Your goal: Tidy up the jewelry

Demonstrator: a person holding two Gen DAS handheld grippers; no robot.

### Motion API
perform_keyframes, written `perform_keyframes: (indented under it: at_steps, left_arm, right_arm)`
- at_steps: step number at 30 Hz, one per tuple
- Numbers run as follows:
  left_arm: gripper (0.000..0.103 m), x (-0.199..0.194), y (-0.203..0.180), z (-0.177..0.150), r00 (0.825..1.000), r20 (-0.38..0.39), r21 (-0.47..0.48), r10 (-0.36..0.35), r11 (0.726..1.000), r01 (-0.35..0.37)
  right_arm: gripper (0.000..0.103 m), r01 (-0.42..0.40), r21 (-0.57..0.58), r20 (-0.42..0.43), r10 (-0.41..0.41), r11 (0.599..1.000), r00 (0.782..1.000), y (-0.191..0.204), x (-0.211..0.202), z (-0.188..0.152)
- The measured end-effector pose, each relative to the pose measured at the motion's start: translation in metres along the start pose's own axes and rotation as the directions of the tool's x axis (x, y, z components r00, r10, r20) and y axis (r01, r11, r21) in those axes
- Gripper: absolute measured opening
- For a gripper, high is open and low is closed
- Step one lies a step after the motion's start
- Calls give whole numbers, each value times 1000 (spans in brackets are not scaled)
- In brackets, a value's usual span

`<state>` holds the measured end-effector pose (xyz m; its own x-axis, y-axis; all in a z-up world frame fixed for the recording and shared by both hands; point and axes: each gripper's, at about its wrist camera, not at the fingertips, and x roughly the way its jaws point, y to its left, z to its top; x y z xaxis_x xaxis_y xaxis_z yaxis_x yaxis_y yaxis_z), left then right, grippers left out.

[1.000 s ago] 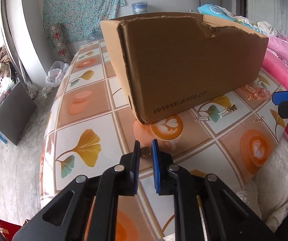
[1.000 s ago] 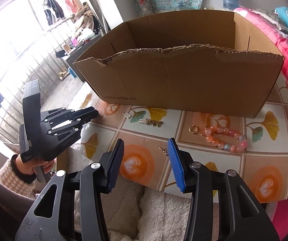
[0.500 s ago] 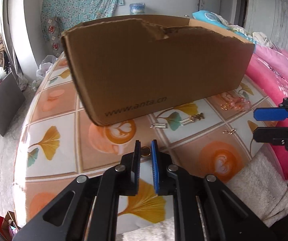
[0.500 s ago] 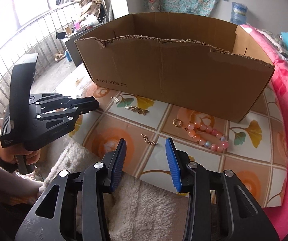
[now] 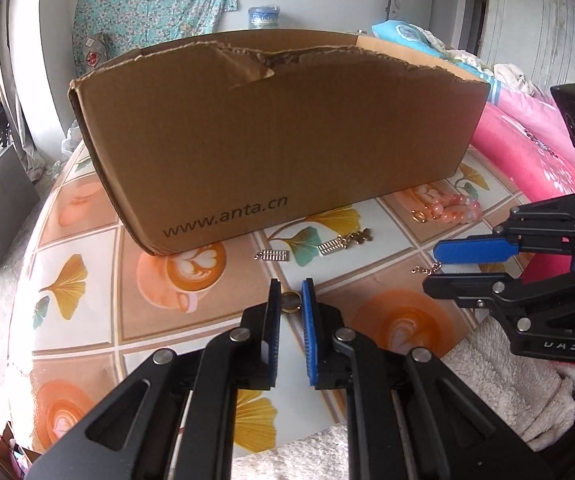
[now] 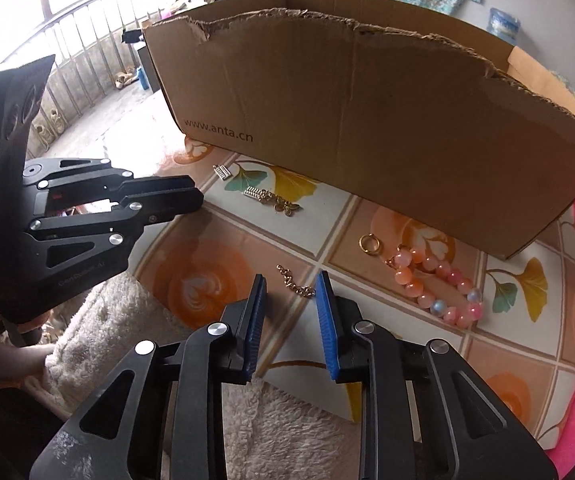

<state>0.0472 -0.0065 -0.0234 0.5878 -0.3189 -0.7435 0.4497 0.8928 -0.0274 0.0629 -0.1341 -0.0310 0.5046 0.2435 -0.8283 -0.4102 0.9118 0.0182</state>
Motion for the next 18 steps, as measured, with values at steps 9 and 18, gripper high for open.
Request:
perform_keyframes:
  at_steps: [9, 18]
  left_arm:
    - [10, 0, 1, 0, 1000, 6, 1, -2, 1000, 2]
    - [10, -1, 5, 0, 1000, 6, -17, -22, 1000, 22]
  right_arm:
    - [2, 4, -71, -34, -7, 997, 999, 7, 0, 4]
    - [1, -108, 69, 0, 108, 992, 994, -12, -17, 11]
